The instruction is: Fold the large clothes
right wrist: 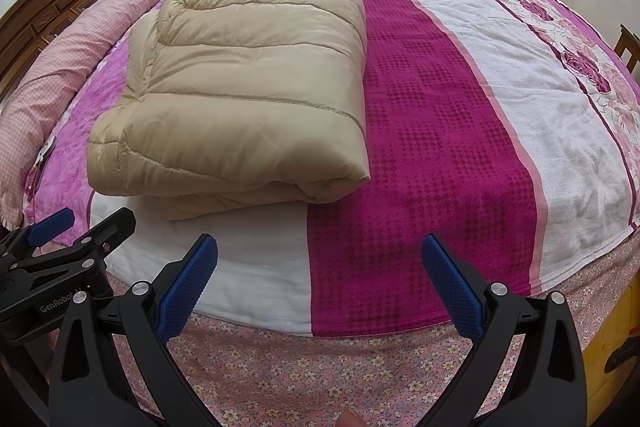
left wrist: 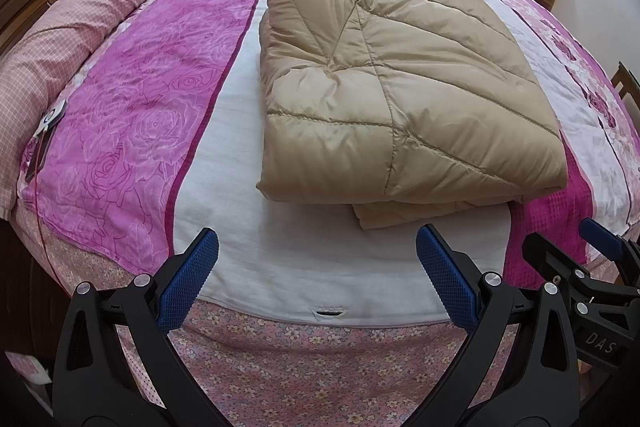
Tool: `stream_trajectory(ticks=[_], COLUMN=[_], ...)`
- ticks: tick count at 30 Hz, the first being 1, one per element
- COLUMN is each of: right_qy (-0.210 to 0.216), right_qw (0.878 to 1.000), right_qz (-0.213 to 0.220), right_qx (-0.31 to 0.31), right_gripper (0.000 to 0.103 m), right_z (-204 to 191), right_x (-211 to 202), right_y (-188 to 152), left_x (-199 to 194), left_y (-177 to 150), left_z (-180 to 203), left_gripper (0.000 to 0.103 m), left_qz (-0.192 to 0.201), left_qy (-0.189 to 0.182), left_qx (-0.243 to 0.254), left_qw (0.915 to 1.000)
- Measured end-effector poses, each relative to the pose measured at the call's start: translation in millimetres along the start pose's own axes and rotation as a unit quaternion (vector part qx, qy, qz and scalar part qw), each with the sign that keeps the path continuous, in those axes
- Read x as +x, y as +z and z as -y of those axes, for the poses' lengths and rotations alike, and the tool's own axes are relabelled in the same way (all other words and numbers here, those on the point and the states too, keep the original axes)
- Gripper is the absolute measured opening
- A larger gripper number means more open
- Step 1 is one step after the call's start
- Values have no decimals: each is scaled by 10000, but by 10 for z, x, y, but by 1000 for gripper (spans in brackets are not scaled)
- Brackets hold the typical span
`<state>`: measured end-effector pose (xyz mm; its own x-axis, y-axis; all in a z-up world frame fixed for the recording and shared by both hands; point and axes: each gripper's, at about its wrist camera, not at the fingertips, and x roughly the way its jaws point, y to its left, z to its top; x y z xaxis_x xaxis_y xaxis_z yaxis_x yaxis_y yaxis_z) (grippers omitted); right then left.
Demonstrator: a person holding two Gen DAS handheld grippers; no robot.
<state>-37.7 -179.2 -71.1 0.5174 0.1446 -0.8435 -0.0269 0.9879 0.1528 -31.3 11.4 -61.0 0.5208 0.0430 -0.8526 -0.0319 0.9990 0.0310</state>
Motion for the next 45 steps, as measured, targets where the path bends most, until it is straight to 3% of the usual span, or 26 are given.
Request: stream_trajectory(ticks=[35, 40, 43, 45], right_qy=[22, -119, -389, -799], right_qw=[10000, 9996, 9971, 9912], right_qz=[21, 38, 169, 384], right_qx=[14, 247, 631, 986], right_gripper=[97, 97, 97, 97], right_z=[27, 353, 780, 1246], right_x=[-6, -30, -56, -34], right_y=[7, 98, 210, 359], left_x=[53, 73, 94, 166], left_y=[-35, -20, 24, 122], left_z=[25, -212, -646, -1053], left_gripper=[99, 99, 99, 99], left_qz=[-141, -142, -20, 77], left_qy=[0, 144, 438, 825], left_qx=[125, 77, -195, -499], left_qw=[9998, 9998, 9988, 9953])
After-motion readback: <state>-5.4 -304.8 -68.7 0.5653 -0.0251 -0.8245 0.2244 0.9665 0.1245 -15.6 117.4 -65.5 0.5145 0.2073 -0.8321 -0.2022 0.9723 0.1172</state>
